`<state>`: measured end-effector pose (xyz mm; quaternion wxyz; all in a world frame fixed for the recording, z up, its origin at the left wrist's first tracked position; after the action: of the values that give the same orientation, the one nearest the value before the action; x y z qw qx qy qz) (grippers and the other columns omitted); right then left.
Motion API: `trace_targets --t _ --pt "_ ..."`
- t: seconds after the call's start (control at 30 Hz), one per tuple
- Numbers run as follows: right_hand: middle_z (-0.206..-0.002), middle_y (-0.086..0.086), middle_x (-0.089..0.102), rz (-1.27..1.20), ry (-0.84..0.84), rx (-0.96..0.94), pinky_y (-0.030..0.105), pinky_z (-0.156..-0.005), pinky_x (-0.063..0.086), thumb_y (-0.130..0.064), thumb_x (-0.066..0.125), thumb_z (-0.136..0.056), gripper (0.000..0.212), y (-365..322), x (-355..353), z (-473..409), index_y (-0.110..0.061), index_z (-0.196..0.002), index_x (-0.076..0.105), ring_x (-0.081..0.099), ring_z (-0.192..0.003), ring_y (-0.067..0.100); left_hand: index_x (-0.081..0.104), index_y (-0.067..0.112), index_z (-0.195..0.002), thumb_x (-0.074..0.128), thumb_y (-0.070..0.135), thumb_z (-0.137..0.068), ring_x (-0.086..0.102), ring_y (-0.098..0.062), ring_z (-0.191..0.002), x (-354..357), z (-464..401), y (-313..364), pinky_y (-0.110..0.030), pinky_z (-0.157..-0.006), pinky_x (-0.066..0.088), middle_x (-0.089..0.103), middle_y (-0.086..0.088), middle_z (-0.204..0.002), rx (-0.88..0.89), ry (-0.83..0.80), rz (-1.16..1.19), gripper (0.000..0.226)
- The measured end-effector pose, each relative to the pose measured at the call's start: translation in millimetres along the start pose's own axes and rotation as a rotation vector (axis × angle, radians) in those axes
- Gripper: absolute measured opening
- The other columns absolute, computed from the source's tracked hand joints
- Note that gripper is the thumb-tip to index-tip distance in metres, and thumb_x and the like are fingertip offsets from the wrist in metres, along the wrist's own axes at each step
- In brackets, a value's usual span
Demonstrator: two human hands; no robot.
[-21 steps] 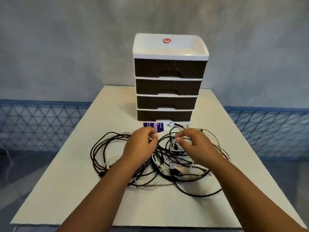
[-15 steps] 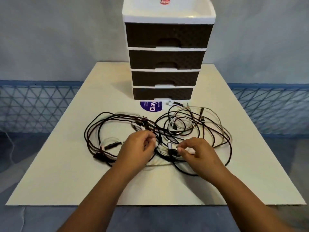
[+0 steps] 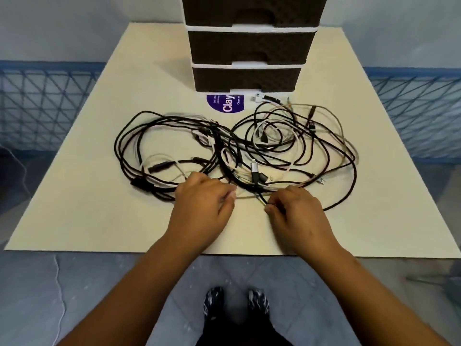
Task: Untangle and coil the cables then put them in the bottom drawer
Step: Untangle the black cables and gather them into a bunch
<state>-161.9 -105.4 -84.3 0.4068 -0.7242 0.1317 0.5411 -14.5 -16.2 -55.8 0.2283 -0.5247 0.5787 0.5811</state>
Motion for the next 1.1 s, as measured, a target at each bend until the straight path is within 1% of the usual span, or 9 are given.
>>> trace_targets --t 0.13,0.27,0.4,0.5,0.57,0.73,0.83,0.93,1.1 --pt "-0.079 -0.009 0.061 -0.45 0.032 0.111 0.031 -0.063 0.047 -0.028 0.054 -0.096 0.006 -7 -19 10 -0.022 -0.096 0.054 0.058 -0.07 0.009 0.071 0.027 -0.103 0.036 0.054 -0.095 0.055 -0.012 -0.089 9 2 19 -0.034 -0.077 0.043 0.071 0.011 -0.09 -0.06 -0.076 0.196 0.045" --pt "-0.082 -0.013 0.062 -0.59 -0.064 -0.078 0.035 -0.064 0.052 -0.03 0.051 -0.097 0.008 -56 -32 27 -0.025 -0.102 0.054 0.063 -0.075 0.013 0.064 0.028 -0.109 0.051 0.054 -0.095 0.066 -0.006 -0.1 22 10 42 -0.024 -0.085 0.053 0.072 0.005 -0.103 -0.339 -0.214 1.023 0.032" --pt "-0.083 -0.013 0.06 -0.519 -0.109 -0.179 0.033 -0.064 0.048 -0.036 0.052 -0.097 0.009 -76 -24 37 -0.029 -0.1 0.054 0.058 -0.076 0.012 0.056 0.011 -0.086 0.038 0.04 -0.096 0.062 -0.02 -0.069 -12 4 52 -0.025 -0.068 0.055 0.061 -0.007 -0.07 -0.382 -0.028 1.322 0.036" --pt "-0.08 -0.013 0.06 -0.337 -0.098 -0.206 0.028 -0.066 0.045 -0.05 0.041 -0.097 0.028 -64 -19 35 -0.03 -0.094 0.06 0.055 -0.077 0.007 0.046 0.015 -0.078 0.035 0.037 -0.102 0.034 -0.011 -0.044 -43 -9 28 -0.022 -0.041 0.038 0.034 0.002 -0.052 -0.431 0.145 1.511 0.034" --pt "-0.079 -0.015 0.061 -0.172 -0.096 -0.215 0.026 -0.069 0.043 -0.054 0.037 -0.097 0.035 -47 -18 33 -0.031 -0.094 0.062 0.053 -0.078 0.008 0.045 0.017 -0.077 0.035 0.038 -0.102 0.023 -0.006 -0.041 -68 -17 7 -0.017 -0.036 0.023 0.029 0.006 -0.051 -0.422 0.221 1.539 0.034" --pt "-0.089 -0.011 0.064 0.031 0.023 -0.199 0.03 -0.079 0.048 -0.044 0.041 -0.096 0.032 -2 -34 26 -0.026 -0.096 0.068 0.057 -0.087 0.013 0.048 0.021 -0.074 0.035 0.039 -0.105 0.018 -0.004 -0.041 -104 -14 -45 -0.017 -0.036 0.013 0.026 0.007 -0.051 -0.509 0.361 1.513 0.038" --pt "-0.1 -0.009 0.068 -0.151 0.158 -0.152 0.017 -0.085 0.045 -0.036 0.049 -0.095 0.029 -3 -55 21 -0.021 -0.105 0.071 0.06 -0.095 0.008 0.05 0.019 -0.077 0.04 0.034 -0.104 0.018 -0.004 -0.041 -69 -10 -46 -0.017 -0.036 0.012 0.028 0.009 -0.049 -0.656 0.198 1.305 0.033" --pt "-0.103 -0.012 0.068 -0.262 0.241 -0.223 0.011 -0.085 0.045 -0.024 0.056 -0.093 0.026 -37 -68 21 -0.023 -0.115 0.07 0.061 -0.096 0.002 0.058 0.014 -0.084 0.046 0.029 -0.102 0.02 -0.006 -0.042 -10 -4 -22 -0.019 -0.039 0.013 0.032 0.008 -0.05 -0.727 -0.148 1.142 0.027" --pt "-0.112 -0.006 0.069 -0.375 0.005 -0.536 0.014 -0.092 0.046 -0.016 0.055 -0.094 0.031 -115 -49 41 -0.019 -0.122 0.065 0.062 -0.105 0.007 0.069 0.011 -0.089 0.06 0.047 -0.091 0.037 -0.007 -0.046 45 12 17 -0.018 -0.039 0.027 0.061 0.004 -0.064 -0.81 -0.504 1.202 0.037"
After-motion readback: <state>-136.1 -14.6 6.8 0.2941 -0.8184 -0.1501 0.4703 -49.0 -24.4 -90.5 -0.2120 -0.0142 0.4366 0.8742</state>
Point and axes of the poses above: each hand's wrist, its own z-axis away from the middle knuckle, its own x-axis out of the palm, y = z × x, the point moved 10 cm from there along -z, towards the middle knuckle
